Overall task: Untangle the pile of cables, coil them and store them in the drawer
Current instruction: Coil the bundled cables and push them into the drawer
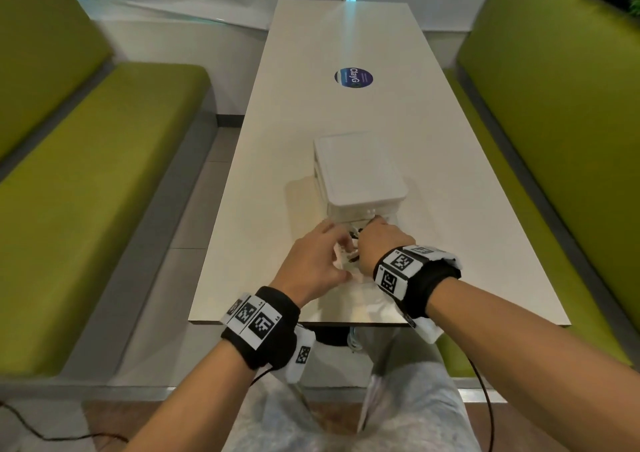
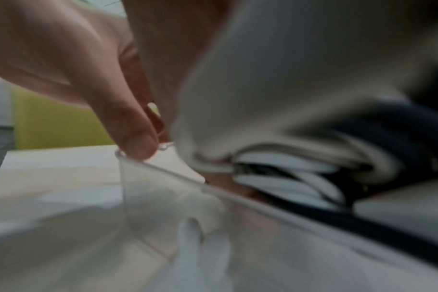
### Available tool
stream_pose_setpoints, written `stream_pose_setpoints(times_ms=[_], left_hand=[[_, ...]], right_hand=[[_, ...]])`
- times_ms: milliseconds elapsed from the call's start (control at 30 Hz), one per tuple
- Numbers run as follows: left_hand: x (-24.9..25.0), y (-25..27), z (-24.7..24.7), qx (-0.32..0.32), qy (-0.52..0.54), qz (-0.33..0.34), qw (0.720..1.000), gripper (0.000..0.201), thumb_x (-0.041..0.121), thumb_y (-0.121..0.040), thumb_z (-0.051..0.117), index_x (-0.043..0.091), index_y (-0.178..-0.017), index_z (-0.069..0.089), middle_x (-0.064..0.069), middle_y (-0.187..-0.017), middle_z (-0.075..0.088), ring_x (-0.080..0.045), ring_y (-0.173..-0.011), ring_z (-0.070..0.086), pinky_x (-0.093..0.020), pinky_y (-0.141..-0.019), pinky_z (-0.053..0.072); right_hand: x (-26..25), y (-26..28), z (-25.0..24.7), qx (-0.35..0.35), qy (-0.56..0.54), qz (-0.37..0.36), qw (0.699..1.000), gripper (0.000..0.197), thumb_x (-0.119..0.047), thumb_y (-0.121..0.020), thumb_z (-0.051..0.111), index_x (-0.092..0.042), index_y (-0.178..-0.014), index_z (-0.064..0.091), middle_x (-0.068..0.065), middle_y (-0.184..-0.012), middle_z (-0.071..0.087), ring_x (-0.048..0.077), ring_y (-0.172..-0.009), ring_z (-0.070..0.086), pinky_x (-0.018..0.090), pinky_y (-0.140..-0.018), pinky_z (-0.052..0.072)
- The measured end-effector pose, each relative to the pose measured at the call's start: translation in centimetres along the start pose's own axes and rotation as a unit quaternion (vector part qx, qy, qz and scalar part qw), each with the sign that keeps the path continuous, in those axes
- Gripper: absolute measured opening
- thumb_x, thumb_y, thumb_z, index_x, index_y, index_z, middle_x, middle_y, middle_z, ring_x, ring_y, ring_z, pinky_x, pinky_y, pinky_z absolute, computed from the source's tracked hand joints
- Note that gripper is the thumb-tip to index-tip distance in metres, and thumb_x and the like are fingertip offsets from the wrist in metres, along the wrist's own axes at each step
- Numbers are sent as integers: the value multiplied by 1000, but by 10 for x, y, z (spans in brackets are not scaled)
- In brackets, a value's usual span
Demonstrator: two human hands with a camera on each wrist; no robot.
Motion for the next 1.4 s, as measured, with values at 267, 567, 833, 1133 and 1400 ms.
stream_pose_setpoints(times_ms=[267,567,833,1133,1400], left_hand=[[13,-19,14,7,-160,123,979,40,22,-87,59,16,-126,63,0,-122,67,-28,-108,54,-40,-89,48],[7,-28,27,29,-238,62,969,19,19,-91,53,19,-103,68,-2,-93,69,-24,-98,55,-29,-66,36],[10,-22,30,70,-227,85,968,16,7,-80,65,7,-96,69,-4,-82,71,-26,-90,60,-33,-57,48],[12,-27,28,26,-236,47,970,14,9,-83,58,9,-95,66,-8,-91,70,-31,-85,63,-36,-66,45],[20,-19,25,-44,-265,63,961,35,11,-88,61,9,-123,57,-8,-124,60,-31,-102,62,-36,-79,43]], right_hand=[[2,-6,2,-64,-23,29,997,75,-29,-77,70,-10,-137,29,7,-109,64,26,-96,65,35,-75,49],[1,27,-29,-163,15,-142,976,56,-33,-96,52,-4,-140,33,15,-134,50,30,-118,54,32,-96,45],[17,20,-10,-83,-44,-131,987,59,-39,-90,59,-5,-131,33,17,-121,52,33,-105,57,33,-74,40],[14,16,-2,-90,-46,-114,988,63,-36,-85,66,-5,-128,32,17,-118,52,29,-96,57,31,-68,41],[19,18,-3,-26,-136,-84,987,57,-31,-92,58,-4,-134,30,23,-129,44,41,-114,53,35,-82,41]])
Point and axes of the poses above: each hand's wrist, its own y-axis away from the middle knuckle, its own z-axis out of the palm, x = y × z, the point moved 6 cm from there along -y, towards the middle knuckle
